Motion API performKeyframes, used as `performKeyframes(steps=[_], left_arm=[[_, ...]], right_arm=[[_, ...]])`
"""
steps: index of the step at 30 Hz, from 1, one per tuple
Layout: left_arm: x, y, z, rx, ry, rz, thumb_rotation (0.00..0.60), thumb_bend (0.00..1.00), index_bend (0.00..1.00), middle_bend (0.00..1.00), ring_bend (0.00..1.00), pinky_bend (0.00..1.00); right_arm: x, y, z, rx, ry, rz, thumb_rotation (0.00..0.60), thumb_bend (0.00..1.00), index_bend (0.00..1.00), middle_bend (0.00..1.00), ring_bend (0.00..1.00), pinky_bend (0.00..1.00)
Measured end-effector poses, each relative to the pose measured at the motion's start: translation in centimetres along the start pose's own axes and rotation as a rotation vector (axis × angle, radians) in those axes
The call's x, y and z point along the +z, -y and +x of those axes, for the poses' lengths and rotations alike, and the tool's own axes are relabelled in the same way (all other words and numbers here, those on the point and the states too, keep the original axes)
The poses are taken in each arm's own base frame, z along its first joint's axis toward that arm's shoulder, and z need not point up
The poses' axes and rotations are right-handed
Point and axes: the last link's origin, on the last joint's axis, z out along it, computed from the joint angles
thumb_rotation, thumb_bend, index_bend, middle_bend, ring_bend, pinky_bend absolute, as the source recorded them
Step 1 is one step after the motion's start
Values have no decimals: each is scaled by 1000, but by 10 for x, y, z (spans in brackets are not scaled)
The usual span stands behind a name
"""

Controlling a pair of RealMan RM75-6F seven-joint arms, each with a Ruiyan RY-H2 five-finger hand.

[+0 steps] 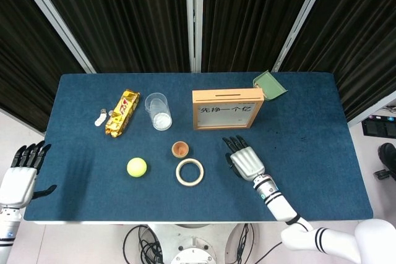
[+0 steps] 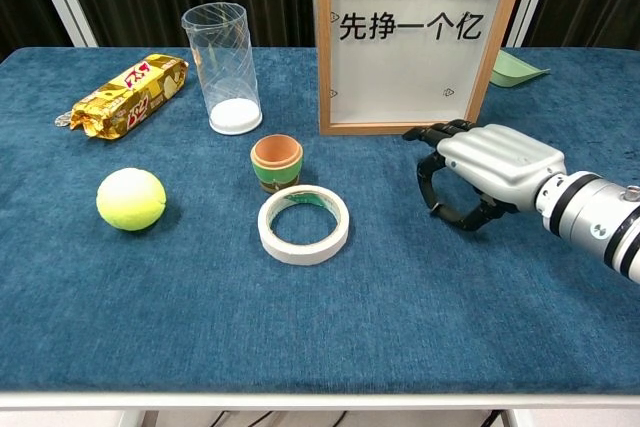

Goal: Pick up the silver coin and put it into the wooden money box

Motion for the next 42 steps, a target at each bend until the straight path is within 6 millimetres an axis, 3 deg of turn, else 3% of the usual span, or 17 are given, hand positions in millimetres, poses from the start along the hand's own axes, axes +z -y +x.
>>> performKeyframes(steps=[4,16,33,42], left_arm=[[0,0,0,1,2,0,600,92,15,0,0,0],[-1,-3,1,5,3,-7,600,92,15,0,0,0],[-1,-3,0,-1,24,-6,600,92,15,0,0,0],[-1,-3,0,0,30,-7,600,92,15,0,0,0]], right_arm=[[-1,-1,0,-6,-4,5,600,384,387,52,0,0],[-3,-3,2,-8,-15,15,600,386,386,41,0,0],[-2,-2,0,-9,-32,38,600,439,498,43,0,0],[-2,-2,0,-8,-43,31,600,458,652,56,0,0]])
